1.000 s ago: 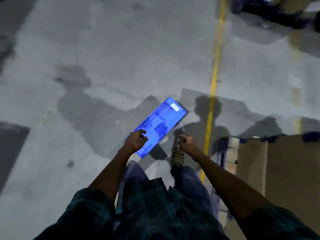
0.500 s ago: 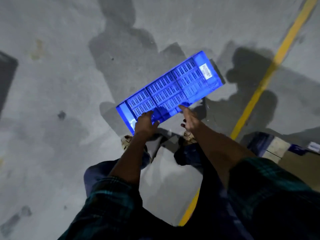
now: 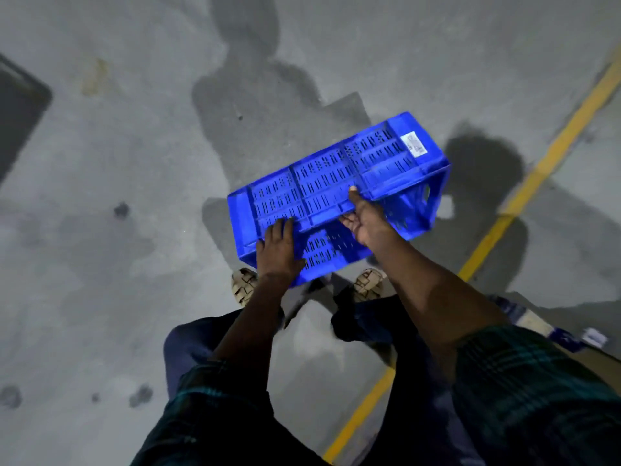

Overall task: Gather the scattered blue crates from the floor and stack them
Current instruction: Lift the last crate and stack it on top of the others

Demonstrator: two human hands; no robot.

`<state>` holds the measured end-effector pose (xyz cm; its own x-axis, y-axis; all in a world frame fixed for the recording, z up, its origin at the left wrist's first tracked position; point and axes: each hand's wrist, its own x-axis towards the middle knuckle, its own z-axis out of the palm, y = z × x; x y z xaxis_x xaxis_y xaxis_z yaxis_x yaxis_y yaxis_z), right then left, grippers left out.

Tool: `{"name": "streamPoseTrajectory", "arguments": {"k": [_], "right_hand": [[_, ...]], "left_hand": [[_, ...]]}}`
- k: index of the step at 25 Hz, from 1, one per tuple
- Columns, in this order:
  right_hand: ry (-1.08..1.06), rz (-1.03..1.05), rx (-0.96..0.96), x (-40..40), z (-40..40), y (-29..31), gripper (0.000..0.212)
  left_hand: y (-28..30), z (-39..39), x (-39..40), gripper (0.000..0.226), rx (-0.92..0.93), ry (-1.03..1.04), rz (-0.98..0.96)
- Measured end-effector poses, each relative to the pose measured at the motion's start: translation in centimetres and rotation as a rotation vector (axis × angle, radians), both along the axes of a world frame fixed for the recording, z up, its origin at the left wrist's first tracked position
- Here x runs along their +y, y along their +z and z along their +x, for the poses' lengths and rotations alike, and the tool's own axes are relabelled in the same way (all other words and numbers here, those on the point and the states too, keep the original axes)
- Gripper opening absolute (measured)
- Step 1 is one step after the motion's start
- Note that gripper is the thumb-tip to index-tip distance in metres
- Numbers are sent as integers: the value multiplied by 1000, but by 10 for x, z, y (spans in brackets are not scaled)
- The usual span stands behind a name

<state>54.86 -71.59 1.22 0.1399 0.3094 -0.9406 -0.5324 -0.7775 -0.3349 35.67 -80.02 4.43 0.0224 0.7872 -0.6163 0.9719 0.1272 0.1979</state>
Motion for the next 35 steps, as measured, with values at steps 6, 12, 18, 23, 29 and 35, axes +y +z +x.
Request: {"name": "streamPoseTrajectory", "arguments": {"k": [6,12,18,23,29,35], "right_hand": [[33,99,-70,-27,-12,113,22],[-17,224,-48,-58,-31,273,2],[-18,315,51,-49,-93,423,6],[1,351,45,-34,-164,481,8],[56,333,133,10,-232,499,18],[144,393,207,37,-297,497,23]], "left_hand": [[98,-50,-26,88,-57,162,246],[202,-99,-82,105,-160,820,418],[295,-156,-73,30,-602,1387,458],[360,-219,-69,32,-572,1343,663],[413,-277,-63,29,-523,1298,764],[482,-302,-59,44,-480,1287,849]]}}
